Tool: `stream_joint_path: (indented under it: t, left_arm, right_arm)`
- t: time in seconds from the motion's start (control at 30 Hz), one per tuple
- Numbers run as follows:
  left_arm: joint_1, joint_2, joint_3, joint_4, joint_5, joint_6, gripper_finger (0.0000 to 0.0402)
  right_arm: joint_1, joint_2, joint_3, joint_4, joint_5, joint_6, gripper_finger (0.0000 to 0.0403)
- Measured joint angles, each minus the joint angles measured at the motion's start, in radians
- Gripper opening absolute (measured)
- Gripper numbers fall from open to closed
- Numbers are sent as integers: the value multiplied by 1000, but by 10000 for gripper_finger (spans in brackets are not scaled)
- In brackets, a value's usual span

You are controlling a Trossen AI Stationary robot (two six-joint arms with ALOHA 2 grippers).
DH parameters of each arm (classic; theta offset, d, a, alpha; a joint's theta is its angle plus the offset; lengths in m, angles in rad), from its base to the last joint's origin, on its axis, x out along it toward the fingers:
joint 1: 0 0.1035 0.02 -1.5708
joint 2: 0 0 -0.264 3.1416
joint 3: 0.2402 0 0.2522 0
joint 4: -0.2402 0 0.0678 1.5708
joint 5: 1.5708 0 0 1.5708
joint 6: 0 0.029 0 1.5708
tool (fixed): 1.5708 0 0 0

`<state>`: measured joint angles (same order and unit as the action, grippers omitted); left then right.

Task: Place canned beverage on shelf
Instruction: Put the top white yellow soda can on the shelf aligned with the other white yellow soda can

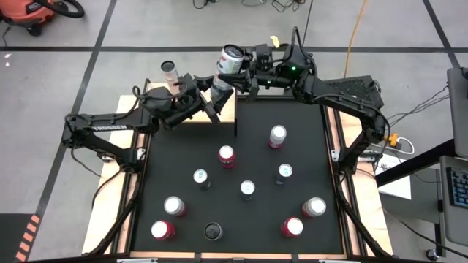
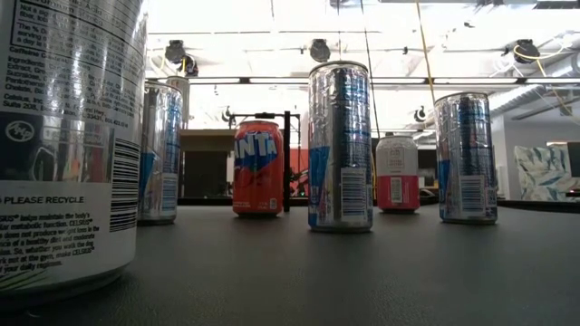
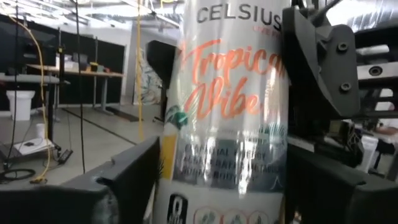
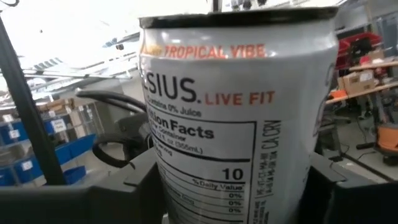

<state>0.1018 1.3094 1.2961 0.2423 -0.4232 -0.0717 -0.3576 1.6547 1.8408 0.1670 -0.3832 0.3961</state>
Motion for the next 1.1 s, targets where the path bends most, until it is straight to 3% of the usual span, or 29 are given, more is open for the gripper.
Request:
stream_joint_path:
  t: [0.17,0.27,0.57,0.77,1.1]
  left_arm:
    - [-6,-34,0,-71,0,-114,393]
    - [-17,-86,0,-108,4,-185,390]
    - [-77,-213,24,-184,-74,-135,385]
    - [-67,-129,145,-309,-38,-72,386]
    - [-51,34,280,-335,-4,-80,386]
  right_arm:
    - [0,-3,0,-46,-21,-15,227]
    - [0,-5,0,-70,-62,-29,228]
    - [0,-8,0,-196,-146,-96,230]
    - [0,-8,0,-266,-144,-164,234]
    - [0,-8,0,-334,-144,-185,235]
